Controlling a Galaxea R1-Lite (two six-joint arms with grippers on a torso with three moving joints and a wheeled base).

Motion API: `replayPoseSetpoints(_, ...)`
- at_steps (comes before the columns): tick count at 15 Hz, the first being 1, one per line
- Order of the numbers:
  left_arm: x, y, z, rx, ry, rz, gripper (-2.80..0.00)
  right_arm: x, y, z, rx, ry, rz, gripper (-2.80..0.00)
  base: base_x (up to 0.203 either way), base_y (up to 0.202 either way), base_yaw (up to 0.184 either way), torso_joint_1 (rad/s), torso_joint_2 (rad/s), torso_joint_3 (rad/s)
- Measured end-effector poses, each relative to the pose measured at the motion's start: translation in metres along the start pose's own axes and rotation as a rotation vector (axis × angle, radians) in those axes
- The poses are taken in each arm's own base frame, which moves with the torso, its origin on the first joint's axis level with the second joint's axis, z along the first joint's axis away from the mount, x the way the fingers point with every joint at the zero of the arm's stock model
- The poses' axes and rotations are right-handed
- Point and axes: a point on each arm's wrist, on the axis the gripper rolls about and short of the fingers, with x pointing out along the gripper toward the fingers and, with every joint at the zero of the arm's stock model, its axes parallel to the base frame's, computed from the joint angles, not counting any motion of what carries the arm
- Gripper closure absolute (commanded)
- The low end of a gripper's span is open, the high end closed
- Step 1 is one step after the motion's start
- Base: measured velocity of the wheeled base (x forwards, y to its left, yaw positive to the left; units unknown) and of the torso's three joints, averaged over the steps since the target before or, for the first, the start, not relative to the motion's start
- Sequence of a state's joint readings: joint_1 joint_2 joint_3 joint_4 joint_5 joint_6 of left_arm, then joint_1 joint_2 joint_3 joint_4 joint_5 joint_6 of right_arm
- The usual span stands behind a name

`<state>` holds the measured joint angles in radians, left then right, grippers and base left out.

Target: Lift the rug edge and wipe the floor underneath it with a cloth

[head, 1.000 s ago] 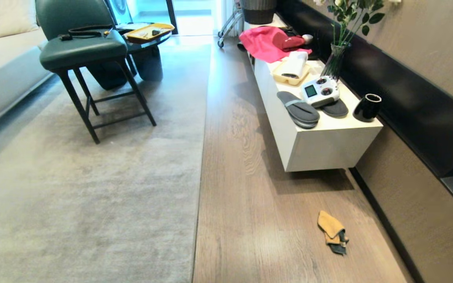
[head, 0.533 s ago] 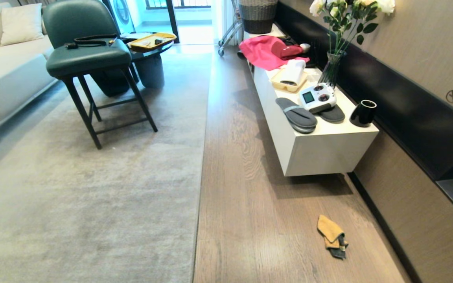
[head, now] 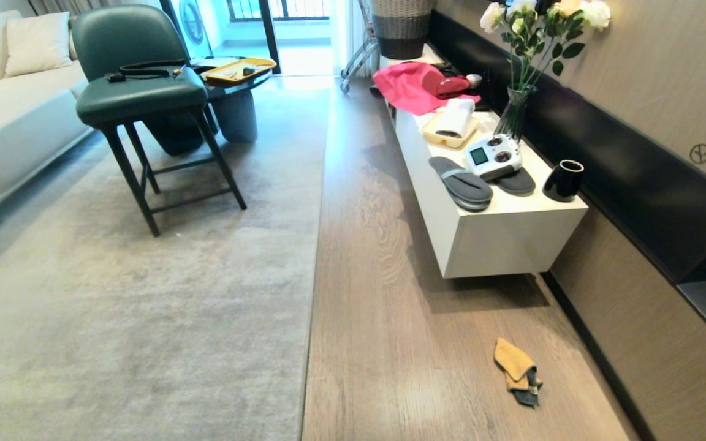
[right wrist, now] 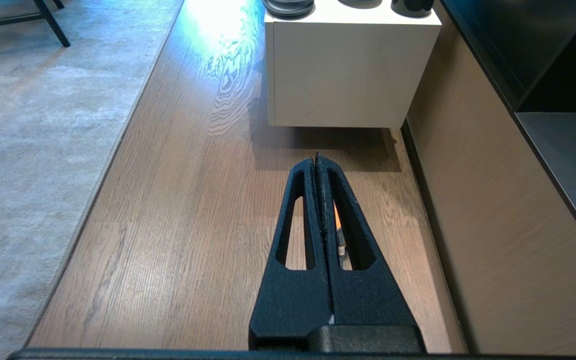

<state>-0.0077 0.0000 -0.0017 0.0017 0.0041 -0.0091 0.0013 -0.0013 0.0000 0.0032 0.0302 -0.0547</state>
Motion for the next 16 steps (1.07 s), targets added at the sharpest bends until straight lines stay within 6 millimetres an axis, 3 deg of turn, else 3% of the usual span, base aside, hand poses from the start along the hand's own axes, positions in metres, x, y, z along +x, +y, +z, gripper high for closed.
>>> replayPoseSetpoints(16,0.0000,0.0000,0.0000,0.000,0.000,0.000,0.00,0.0000,0.0000,0.0002,-0.005,-0.002,0.000,0.00,0.000,0.000,0.000,0.000,0.00,0.000)
